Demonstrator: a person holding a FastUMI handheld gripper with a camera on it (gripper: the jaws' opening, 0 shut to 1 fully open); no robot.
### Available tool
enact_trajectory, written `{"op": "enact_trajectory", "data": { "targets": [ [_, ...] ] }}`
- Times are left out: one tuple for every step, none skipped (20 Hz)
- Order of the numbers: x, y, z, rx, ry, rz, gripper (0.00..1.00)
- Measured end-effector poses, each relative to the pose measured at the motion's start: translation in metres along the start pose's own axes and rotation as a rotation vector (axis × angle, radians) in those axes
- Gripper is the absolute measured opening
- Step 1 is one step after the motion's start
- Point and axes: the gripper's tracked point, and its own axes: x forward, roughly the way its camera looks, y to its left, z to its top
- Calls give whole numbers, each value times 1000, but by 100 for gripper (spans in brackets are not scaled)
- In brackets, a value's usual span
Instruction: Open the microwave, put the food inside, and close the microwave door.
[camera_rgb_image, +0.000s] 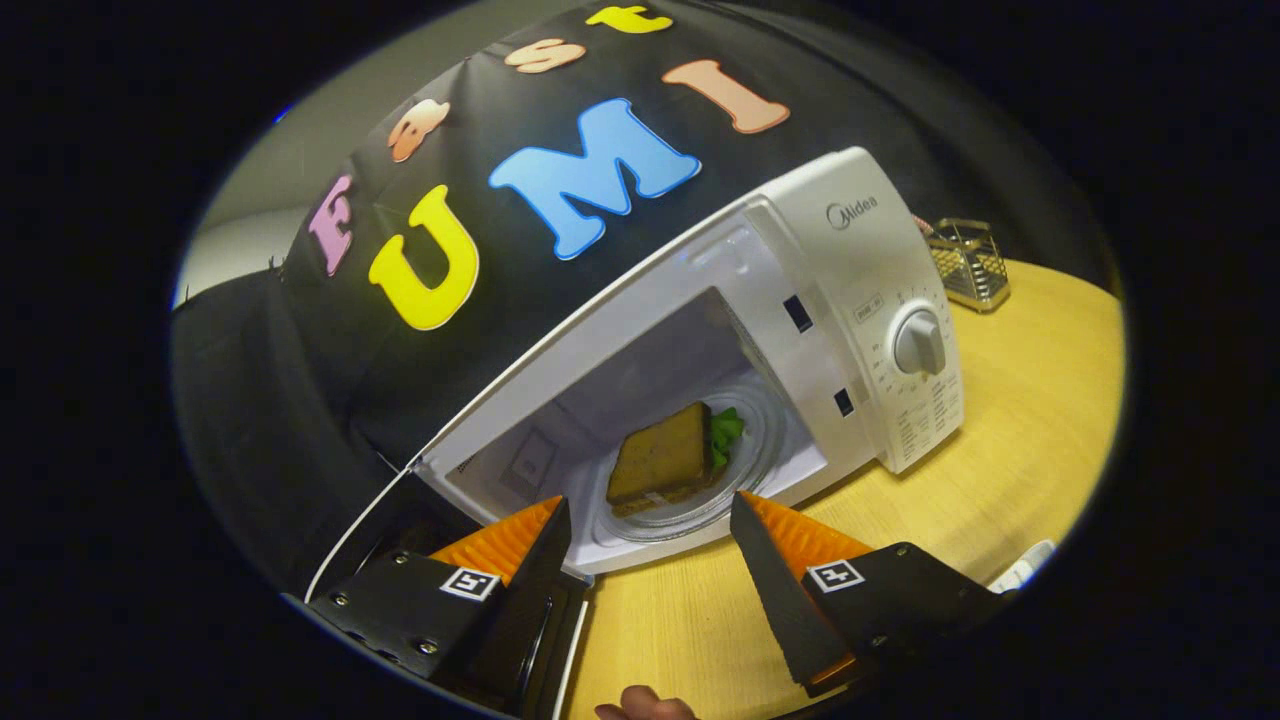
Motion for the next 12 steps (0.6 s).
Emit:
{"op": "enact_trajectory", "data": {
  "targets": [
    [-11, -1, 5, -62, -22, -2, 96],
    [-20, 2, 9, -119, -46, -3, 96],
    [-30, 3, 14, -174, -71, -5, 96],
    [-42, 6, 17, -225, -94, -4, 95],
    [-54, 9, 21, -266, -118, -5, 92],
    [-65, 9, 23, -305, -142, -21, 81],
    [-79, 11, 27, -344, -172, -30, 78],
    [-90, 15, 28, -389, -196, -39, 64],
    [-101, 20, 29, -445, -223, -32, 53],
    [-111, 22, 31, -493, -256, -45, 44],
    [-120, 21, 33, -519, -286, -57, 29],
    [-127, 25, 32, -528, -297, -38, 21]
  ]
}}
